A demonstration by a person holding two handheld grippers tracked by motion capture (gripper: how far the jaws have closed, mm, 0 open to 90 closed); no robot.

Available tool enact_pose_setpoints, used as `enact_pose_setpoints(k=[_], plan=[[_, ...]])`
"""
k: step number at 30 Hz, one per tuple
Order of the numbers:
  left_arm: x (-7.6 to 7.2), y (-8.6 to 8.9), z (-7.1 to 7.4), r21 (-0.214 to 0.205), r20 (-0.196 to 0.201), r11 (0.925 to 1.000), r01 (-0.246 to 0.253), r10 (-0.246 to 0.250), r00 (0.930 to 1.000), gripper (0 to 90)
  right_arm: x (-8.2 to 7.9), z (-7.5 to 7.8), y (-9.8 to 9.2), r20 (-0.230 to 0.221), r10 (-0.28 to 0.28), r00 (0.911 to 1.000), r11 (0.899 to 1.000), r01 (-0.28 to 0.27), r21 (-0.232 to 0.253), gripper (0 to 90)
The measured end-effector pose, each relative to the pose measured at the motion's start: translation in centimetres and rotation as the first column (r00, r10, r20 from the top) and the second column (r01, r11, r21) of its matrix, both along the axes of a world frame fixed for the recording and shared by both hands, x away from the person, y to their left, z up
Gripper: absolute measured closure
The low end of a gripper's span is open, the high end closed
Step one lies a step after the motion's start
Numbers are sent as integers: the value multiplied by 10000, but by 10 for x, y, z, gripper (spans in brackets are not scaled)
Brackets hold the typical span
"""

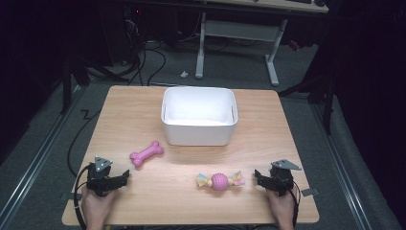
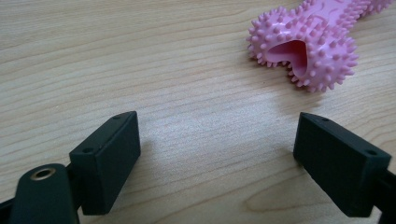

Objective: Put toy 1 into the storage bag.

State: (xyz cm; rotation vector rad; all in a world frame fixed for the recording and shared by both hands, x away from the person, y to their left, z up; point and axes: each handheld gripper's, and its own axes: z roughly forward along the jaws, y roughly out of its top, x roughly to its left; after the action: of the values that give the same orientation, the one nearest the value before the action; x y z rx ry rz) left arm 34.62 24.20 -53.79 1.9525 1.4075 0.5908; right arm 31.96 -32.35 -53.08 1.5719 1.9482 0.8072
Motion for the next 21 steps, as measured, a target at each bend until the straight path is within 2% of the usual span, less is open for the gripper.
enact_pose_setpoints(k=[21], plan=[[0, 1, 0, -8, 1, 9997, 257, -257, 9997, 150, 0, 0, 1, -15, 4, 10000, 10000, -4, -13, 236]])
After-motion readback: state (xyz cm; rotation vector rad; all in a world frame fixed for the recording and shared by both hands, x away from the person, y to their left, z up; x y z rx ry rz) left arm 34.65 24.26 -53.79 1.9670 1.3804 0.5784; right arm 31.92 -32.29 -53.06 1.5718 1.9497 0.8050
